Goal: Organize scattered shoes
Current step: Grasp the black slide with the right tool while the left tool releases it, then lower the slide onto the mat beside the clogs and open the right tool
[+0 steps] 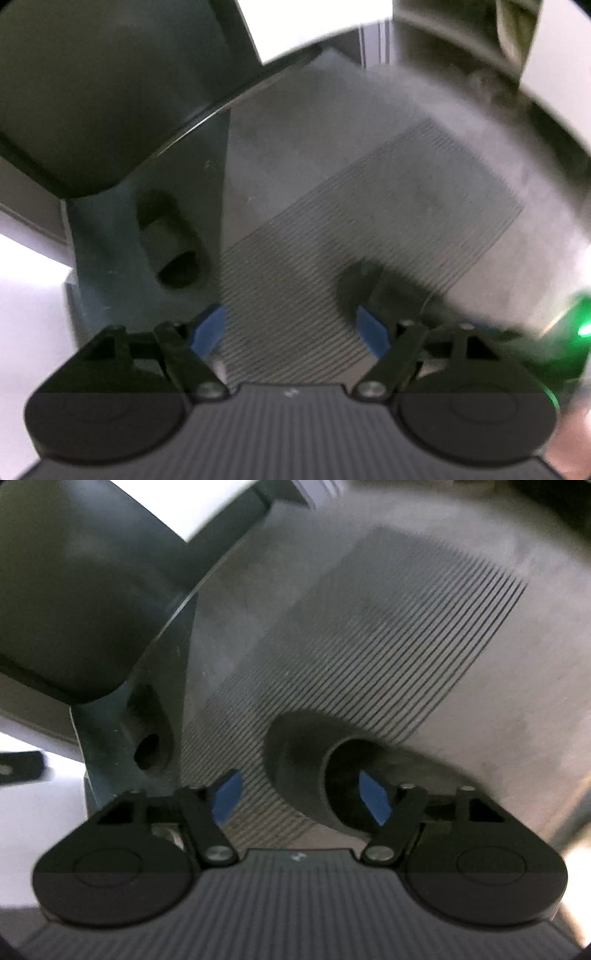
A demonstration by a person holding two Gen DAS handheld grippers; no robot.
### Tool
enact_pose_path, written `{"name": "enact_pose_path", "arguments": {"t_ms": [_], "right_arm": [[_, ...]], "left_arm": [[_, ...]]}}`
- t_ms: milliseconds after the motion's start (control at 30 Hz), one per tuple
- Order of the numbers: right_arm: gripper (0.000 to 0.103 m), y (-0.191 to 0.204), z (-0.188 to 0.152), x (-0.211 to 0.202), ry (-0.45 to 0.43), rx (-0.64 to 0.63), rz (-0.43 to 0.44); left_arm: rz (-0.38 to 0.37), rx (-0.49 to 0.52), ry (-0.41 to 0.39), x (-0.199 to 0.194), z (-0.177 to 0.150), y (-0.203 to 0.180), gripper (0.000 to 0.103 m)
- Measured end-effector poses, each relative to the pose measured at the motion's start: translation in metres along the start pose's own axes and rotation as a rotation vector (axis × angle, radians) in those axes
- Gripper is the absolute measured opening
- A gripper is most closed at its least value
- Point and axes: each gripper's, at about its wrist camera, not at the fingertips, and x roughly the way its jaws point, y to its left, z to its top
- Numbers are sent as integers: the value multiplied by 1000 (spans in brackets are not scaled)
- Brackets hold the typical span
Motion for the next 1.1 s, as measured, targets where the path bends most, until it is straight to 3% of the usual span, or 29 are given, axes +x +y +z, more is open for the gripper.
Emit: {"name": "enact_pose_path", "arguments": {"t_ms": [133,167,233,267,400,767,933,1100], "right_arm": [[66,-9,-8,49,44,107,-53],[62,-11,-10,55,47,125,-59],[44,-16,-13,66,48,166,-59],[29,-18,-15,68,46,183,-54],[22,-15,-22,69,30,239,-55],[15,20,-51,68,-47,469,-97],[18,28,-71,77,-56,449,-159],[24,30,-70,79,-50,486,-207]], "left_arm": [[-33,-9,-42,-4,10,18,81],[-30,-14,-51,-4,10,24,81],[-23,-23,-67,-4,12,34,81],[-16,-45,-42,2,12,42,81],[11,-105,16,17,14,58,81],[-20,-124,27,14,11,72,81],[-38,-150,56,18,14,79,81],[-25,-188,38,18,22,92,82]]}}
